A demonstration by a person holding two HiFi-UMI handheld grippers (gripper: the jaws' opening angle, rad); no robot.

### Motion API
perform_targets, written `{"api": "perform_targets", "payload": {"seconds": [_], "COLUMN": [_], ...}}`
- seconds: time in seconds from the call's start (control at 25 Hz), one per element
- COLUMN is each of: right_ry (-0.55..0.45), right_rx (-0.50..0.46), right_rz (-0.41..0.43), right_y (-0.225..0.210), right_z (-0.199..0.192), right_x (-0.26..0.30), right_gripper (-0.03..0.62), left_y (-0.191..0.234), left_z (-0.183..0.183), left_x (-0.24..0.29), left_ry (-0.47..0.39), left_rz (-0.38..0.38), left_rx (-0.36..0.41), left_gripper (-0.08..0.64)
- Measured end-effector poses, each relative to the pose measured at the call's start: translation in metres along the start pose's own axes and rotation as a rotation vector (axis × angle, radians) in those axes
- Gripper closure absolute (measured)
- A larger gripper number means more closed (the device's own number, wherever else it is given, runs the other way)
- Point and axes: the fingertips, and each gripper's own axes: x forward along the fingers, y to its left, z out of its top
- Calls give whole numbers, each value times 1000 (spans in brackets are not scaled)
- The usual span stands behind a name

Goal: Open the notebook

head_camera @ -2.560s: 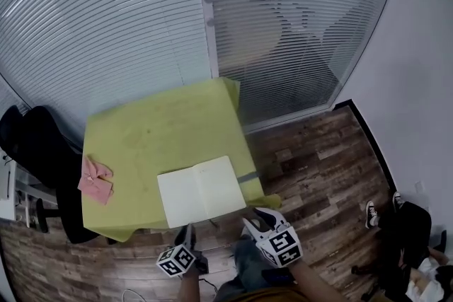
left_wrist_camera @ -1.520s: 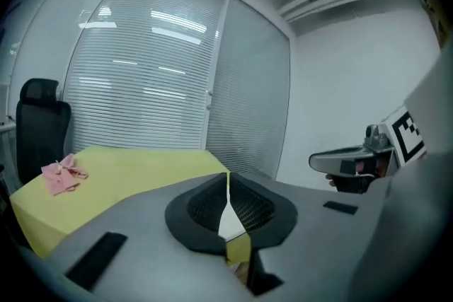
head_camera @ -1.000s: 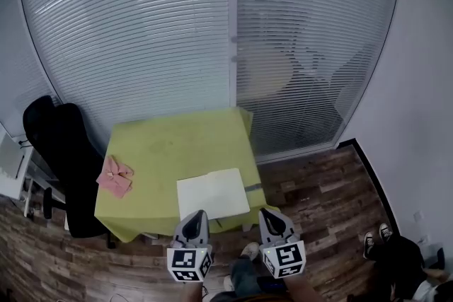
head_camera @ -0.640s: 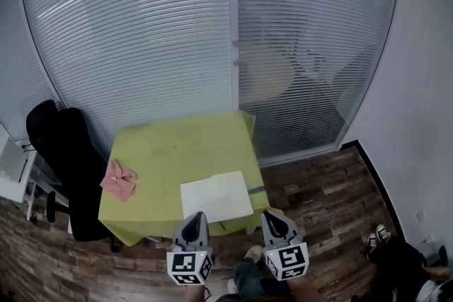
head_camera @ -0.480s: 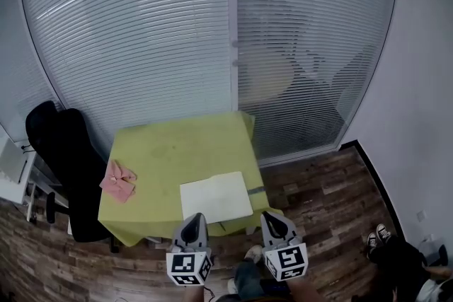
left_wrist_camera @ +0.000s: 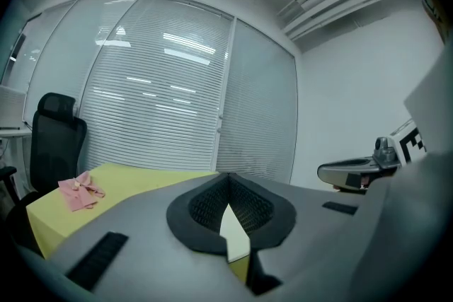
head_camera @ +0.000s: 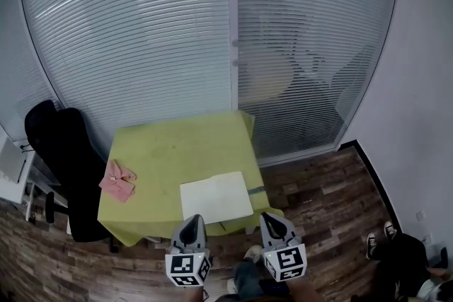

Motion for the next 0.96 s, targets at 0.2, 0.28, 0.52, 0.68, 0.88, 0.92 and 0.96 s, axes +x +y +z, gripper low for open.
{"api": "perform_targets", "payload": {"seconds": [0.2,0.28,0.52,0.68,0.88,0.92,0.96], "right_ry": [7,7,10,15,17,16,16], "right_rx": [6,6,10,8,16,16,16], "right_rz": [5,5,8,6,-6,-7,-7], "right_y": [2,2,2,1,0,0,-1], "right_z": [-2,-2,-5,-6,-11,-11,-11], "right_x": [1,3,2,2,-2,-2,-3], "right_gripper": [580,580,578,580,580,580,580], "left_y": [4,6,7,5,4,4,4], "left_z": [-2,-4,-7,-7,-11,-11,-12], "left_x": [-1,0,-1,1,-1,-1,-1], "left_ry": [1,3,6,8,11,11,12], "left_rz": [7,8,9,7,2,2,2], "left_rx": [-13,-19,-29,-30,-25,-25,-25], "left_gripper": [535,535,535,535,535,535,535]}}
